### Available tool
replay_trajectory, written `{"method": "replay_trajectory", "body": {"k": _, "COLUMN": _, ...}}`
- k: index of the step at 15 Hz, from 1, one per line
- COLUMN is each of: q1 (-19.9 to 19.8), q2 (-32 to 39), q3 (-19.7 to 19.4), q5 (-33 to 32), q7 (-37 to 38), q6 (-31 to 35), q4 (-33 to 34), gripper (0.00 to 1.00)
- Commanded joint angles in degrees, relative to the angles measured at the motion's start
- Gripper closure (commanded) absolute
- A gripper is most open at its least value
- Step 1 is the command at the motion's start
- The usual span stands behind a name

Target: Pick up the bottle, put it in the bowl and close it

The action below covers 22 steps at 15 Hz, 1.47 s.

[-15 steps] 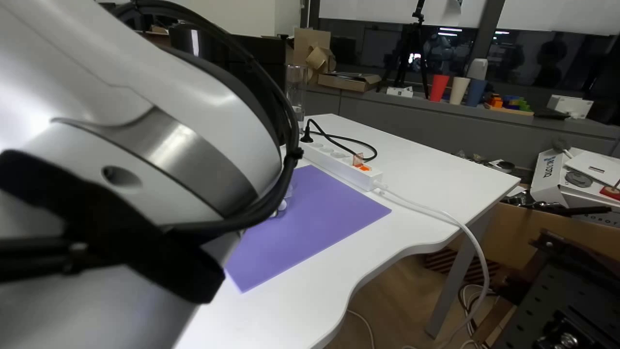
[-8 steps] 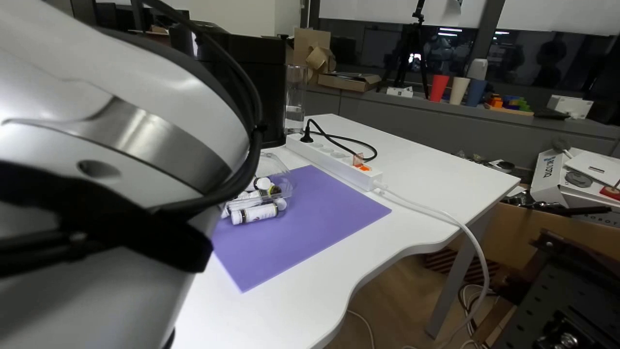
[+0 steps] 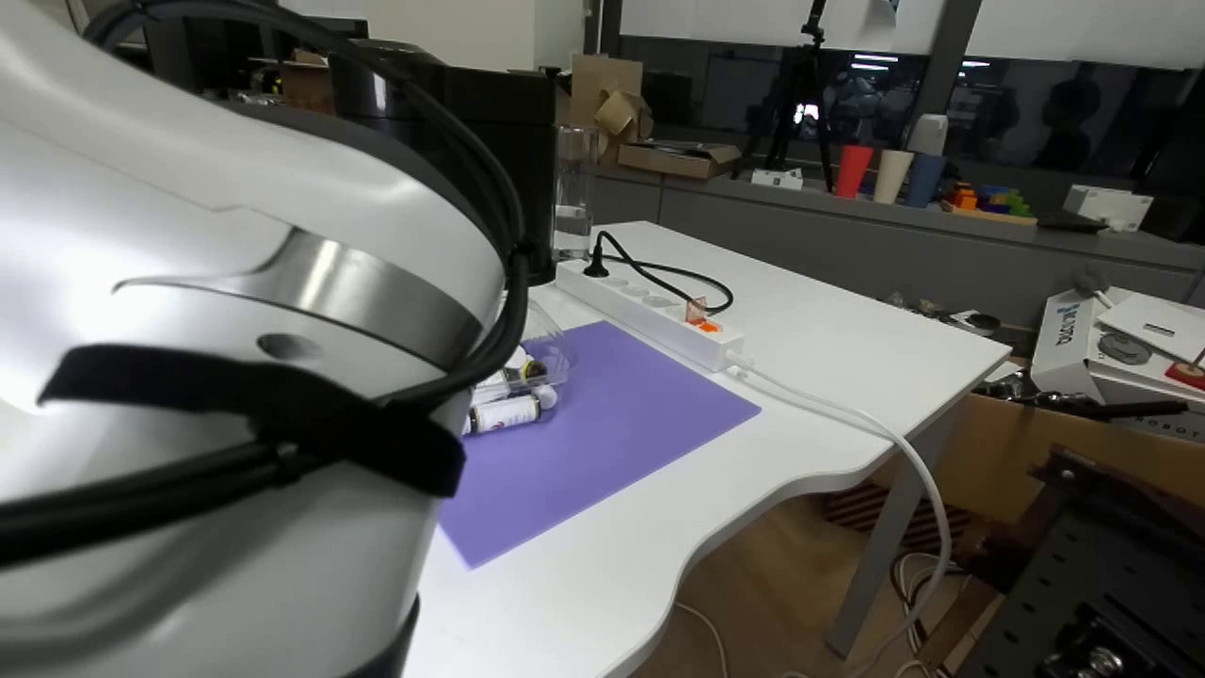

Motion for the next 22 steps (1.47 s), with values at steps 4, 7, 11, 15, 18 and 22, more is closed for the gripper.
{"method": "replay_trajectory", "body": {"k": 4, "q1": 2.79, "q2": 7.71, "q3": -4.47, "q5": -1.70, "q7": 4.44, "q6": 0.00, "q4": 5.81, "gripper": 0.00}}
{"method": "replay_trajectory", "body": {"k": 7, "q1": 4.63, "q2": 10.62, "q3": -6.40, "q5": -0.22, "q7": 6.34, "q6": -0.01, "q4": 6.89, "gripper": 0.00}}
{"method": "replay_trajectory", "body": {"k": 11, "q1": 9.52, "q2": 15.07, "q3": -10.90, "q5": 3.07, "q7": 10.51, "q6": -0.01, "q4": 5.27, "gripper": 0.00}}
{"method": "replay_trajectory", "body": {"k": 15, "q1": 14.38, "q2": 19.44, "q3": -14.54, "q5": 7.59, "q7": 15.09, "q6": -0.11, "q4": 1.22, "gripper": 0.00}}
{"method": "replay_trajectory", "body": {"k": 18, "q1": 16.07, "q2": 21.12, "q3": -15.48, "q5": 9.69, "q7": 18.20, "q6": -1.03, "q4": -2.60, "gripper": 0.00}}
{"method": "replay_trajectory", "body": {"k": 22, "q1": 16.46, "q2": 19.99, "q3": -15.90, "q5": 10.01, "q7": 22.01, "q6": -3.99, "q4": -6.69, "gripper": 0.00}}
